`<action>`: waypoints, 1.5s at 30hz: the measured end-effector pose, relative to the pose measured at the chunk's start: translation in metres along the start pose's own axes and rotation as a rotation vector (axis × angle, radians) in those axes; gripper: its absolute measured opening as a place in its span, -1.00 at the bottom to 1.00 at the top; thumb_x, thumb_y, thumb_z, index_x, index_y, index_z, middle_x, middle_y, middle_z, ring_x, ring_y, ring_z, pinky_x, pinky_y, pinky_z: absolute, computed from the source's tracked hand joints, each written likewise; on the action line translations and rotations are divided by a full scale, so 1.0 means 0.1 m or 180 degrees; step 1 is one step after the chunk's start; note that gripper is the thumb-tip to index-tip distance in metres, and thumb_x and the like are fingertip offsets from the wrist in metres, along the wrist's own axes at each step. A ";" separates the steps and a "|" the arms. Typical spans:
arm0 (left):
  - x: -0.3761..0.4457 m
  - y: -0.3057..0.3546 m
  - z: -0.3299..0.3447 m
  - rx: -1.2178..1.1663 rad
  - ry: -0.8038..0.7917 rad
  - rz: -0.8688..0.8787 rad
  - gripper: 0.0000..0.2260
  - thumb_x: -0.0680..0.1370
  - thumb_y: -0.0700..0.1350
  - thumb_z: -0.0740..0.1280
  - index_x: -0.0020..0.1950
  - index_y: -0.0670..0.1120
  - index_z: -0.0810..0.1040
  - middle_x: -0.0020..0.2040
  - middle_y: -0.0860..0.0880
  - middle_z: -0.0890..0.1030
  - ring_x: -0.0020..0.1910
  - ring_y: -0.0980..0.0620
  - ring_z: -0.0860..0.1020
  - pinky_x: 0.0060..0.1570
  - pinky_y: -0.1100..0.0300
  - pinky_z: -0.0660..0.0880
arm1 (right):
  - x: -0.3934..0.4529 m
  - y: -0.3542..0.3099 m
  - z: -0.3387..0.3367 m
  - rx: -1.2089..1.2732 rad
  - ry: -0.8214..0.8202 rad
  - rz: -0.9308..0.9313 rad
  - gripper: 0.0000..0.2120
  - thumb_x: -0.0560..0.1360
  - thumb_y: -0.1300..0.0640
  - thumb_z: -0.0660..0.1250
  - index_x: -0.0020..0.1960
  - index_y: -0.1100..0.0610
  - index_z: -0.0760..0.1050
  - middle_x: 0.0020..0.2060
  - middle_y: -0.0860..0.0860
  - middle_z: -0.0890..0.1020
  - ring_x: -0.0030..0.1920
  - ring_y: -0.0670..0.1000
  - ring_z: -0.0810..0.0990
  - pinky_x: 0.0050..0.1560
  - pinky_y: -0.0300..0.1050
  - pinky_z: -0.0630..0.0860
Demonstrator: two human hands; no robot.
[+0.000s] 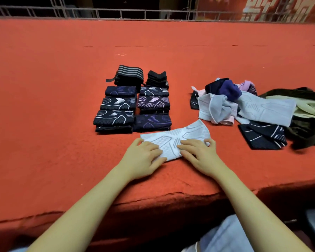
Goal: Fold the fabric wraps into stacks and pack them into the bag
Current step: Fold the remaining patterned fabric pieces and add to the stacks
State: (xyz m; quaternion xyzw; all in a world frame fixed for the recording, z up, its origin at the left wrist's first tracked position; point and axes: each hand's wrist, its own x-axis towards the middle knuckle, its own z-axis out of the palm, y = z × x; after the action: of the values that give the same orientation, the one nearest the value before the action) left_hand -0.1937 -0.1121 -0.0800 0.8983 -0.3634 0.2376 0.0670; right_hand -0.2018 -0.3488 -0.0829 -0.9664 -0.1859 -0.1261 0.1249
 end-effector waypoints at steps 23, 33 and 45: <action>0.49 0.52 0.24 -0.0346 -0.1610 -0.1052 -0.56 0.64 0.19 -0.14 0.53 0.23 0.07 0.57 0.02 0.01 0.54 -0.11 -0.04 0.45 -0.05 -0.10 | -0.01 0.17 0.06 0.0154 0.1170 0.2155 -0.69 0.51 0.03 0.27 0.08 0.26 0.49 0.13 0.18 0.52 0.20 0.23 0.42 0.16 0.00 0.08; 0.58 0.44 0.16 -0.0602 -0.1597 -0.0849 -0.59 0.65 0.15 -0.03 0.50 0.17 0.19 0.54 0.08 0.14 0.52 -0.06 0.03 0.41 -0.01 0.00 | -0.18 0.09 0.08 -0.0185 0.1196 0.2593 -0.56 0.43 -0.04 0.40 0.03 0.35 0.53 0.30 0.30 0.41 0.31 0.29 0.31 0.25 0.15 0.09; 0.81 0.62 0.33 -0.0651 -0.1887 -0.1052 -0.56 0.63 0.19 -0.06 0.49 0.35 -0.08 0.57 0.04 -0.15 0.52 -0.17 -0.25 0.38 -0.28 -0.28 | -0.15 0.13 0.06 0.0224 0.1382 0.2125 -0.81 0.40 0.14 0.45 -0.10 0.24 0.53 0.22 0.22 0.46 0.32 0.24 0.32 0.24 0.05 0.05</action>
State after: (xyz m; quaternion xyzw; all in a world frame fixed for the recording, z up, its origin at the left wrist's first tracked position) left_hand -0.1732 -0.2171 -0.0741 0.9635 -0.2387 -0.0851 0.0858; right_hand -0.2087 -0.3631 -0.0957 -0.9197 0.1649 -0.2735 0.2284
